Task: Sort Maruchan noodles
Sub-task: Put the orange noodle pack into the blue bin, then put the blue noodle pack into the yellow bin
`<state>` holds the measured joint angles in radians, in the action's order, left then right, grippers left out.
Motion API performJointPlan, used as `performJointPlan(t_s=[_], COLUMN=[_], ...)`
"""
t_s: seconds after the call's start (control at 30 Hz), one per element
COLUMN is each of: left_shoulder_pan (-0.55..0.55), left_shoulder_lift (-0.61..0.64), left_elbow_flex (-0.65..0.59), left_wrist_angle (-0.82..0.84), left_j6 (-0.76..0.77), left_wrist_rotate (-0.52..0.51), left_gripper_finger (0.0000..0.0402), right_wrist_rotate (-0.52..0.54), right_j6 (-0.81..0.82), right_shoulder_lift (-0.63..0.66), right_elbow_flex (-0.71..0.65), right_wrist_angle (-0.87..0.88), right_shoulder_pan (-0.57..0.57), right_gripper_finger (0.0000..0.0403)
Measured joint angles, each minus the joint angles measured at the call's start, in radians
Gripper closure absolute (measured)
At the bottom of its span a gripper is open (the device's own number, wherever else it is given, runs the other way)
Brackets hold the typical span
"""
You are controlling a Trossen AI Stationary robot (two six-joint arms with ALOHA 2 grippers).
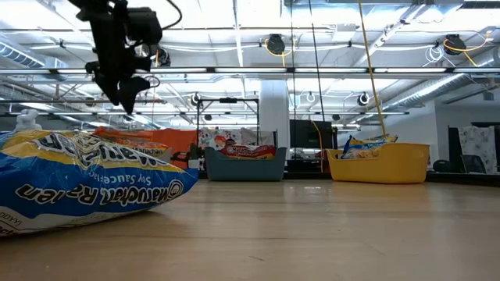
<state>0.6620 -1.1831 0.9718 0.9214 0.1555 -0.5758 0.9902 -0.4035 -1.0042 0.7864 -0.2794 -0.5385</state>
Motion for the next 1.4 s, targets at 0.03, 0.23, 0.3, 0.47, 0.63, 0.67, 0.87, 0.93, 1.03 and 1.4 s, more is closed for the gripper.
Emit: performJointPlan(t_s=[0.03, 0.23, 0.3, 0.47, 0.63, 0.67, 0.87, 0.93, 1.03, 1.4], left_shoulder_pan=[-0.018, -0.2, -0.289, -0.544, -0.775, -0.812, -0.983, -1.033, -1.095, -1.231], left_shoulder_lift=[0.006, 0.074, 0.1, 0.158, 0.171, 0.169, 0.136, 0.121, 0.094, 0.07], left_elbow_flex=[0.003, -0.007, -0.007, -0.007, -0.007, -0.007, -0.007, -0.007, -0.007, -0.007], left_wrist_angle=[0.006, -0.001, -0.03, -0.083, -0.183, -0.212, -0.332, -0.349, -0.353, -0.515], left_j6=[0.011, 0.078, 0.114, 0.186, 0.269, 0.271, 0.31, 0.343, 0.409, 0.504], left_wrist_rotate=[0.001, 0.242, 0.322, 0.339, 0.281, 0.27, 0.238, 0.209, 0.164, 0.144], left_gripper_finger=[0.0121, 0.0124, 0.0124, 0.0124, 0.0124, 0.0124, 0.0124, 0.0124, 0.0124, 0.0124], right_wrist_rotate=[0.0, -0.093, -0.101, -0.107, -0.188, -0.201, -0.296, -0.362, -0.535, -0.682], right_j6=[0.014, 0.072, 0.078, 0.075, 0.129, 0.153, 0.225, 0.251, 0.346, 0.527], right_shoulder_lift=[-0.001, -0.026, -0.062, -0.221, -0.427, -0.47, -0.728, -0.799, -0.874, -1.042], right_elbow_flex=[0.0, 0.001, 0.019, 0.157, 0.389, 0.441, 0.732, 0.801, 0.87, 0.883], right_wrist_angle=[0.0, -0.001, 0.001, 0.01, 0.198, 0.247, 0.517, 0.557, 0.594, 0.599], right_shoulder_pan=[0.0, -0.011, -0.021, -0.027, -0.025, -0.025, -0.025, -0.017, 0.006, 0.052], right_gripper_finger=[0.033, 0.033, 0.033, 0.033, 0.033, 0.033, 0.0316, 0.0301, 0.0272, 0.0232])
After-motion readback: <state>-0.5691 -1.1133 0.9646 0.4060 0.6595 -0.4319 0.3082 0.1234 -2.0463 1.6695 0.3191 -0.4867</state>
